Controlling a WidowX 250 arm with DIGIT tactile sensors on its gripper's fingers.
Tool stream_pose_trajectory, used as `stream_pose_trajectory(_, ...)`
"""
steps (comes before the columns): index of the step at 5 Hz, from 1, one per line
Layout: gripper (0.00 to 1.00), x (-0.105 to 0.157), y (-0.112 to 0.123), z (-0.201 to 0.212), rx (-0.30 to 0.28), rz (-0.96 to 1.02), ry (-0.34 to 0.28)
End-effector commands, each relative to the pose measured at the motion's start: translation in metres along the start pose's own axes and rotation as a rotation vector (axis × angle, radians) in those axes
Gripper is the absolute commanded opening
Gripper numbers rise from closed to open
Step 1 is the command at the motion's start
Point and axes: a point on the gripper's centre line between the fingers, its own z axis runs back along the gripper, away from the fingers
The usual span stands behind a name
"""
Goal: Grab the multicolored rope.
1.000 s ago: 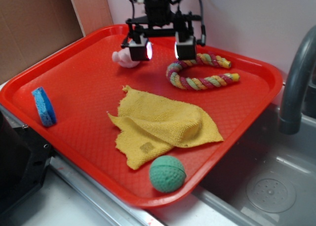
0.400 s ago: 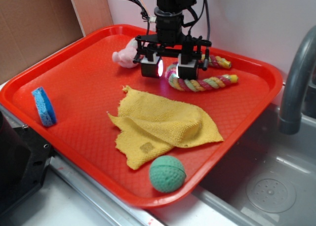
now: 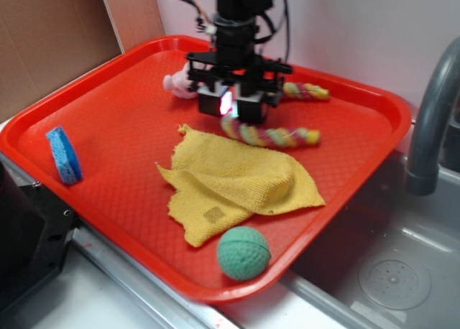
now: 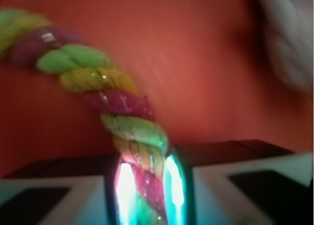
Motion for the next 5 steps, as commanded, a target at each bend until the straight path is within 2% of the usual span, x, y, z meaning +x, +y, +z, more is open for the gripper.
stream_pose_trajectory(1,0.0,-0.031,0.024,0.109,-0.151,-0.376,-0.122)
stream_pose_trajectory(2,0.0,-0.041,0.043,0.153,-0.132,-0.424,-0.114)
stream_pose_trajectory(3,0.0,-0.051,0.068,0.171,-0.044,-0.333,-0.043)
stream_pose_trajectory(4,0.0,-0.056,0.09,0.18,-0.008,-0.22,-0.043)
stream_pose_trajectory(5,0.0,-0.057,0.108,0.183,0.065,-0.106,-0.067)
